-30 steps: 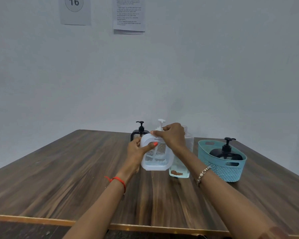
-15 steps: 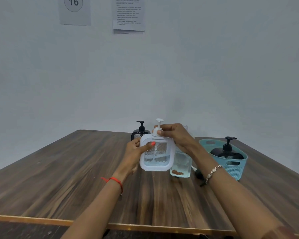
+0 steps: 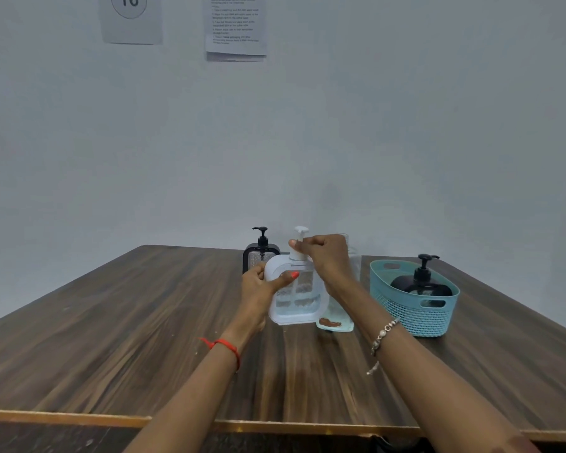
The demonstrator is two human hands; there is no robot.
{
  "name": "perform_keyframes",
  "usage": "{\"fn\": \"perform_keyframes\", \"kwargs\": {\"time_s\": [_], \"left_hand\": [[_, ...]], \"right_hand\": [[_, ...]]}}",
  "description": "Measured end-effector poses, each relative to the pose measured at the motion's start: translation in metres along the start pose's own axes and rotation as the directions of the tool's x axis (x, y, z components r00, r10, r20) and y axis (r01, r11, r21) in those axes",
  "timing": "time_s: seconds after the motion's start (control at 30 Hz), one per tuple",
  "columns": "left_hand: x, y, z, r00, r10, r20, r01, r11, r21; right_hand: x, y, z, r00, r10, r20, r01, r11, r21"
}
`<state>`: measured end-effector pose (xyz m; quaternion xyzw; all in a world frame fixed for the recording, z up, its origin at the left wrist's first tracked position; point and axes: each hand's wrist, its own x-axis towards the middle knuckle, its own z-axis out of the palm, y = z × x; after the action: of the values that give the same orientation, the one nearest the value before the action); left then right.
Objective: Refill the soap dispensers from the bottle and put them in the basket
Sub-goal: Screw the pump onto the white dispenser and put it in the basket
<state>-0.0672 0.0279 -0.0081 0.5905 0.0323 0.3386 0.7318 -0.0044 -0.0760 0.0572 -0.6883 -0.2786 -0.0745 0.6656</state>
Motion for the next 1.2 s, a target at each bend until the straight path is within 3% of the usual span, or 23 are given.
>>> {"fn": "perform_keyframes", "kwargs": {"time_s": [0.1,0.23,0.43,0.7,1.2], "left_hand": [[0.001,0.000,0.001,1.000,0.003,-0.005,-0.002,0.995,0.096],[-0.003,0.001,0.005,0.999,-0.026,0.031,0.025,0.999,0.020],[-0.005,0.009,0.021,0.996,-0.019,0.083,0.020,1.000,-0.008],[-0.004,0.014,0.082,0.990,0.021,0.138,-0.014,0.998,-0.057],[0.068,0.037,0.217,0.937,0.207,0.282,-0.245,0.964,0.104]], "right_hand": [[-0.001,0.003,-0.001,0.994,0.005,-0.111,-0.001,0.999,0.034],[-0.003,0.000,-0.004,0.993,-0.022,-0.118,0.025,0.999,0.026],[-0.002,0.003,-0.041,0.988,0.033,0.153,-0.021,0.997,-0.074],[0.002,0.009,-0.136,0.931,0.094,0.353,-0.065,0.994,-0.091],[0.094,-0.020,-0.240,0.990,-0.050,0.130,0.076,0.976,-0.202]]}}
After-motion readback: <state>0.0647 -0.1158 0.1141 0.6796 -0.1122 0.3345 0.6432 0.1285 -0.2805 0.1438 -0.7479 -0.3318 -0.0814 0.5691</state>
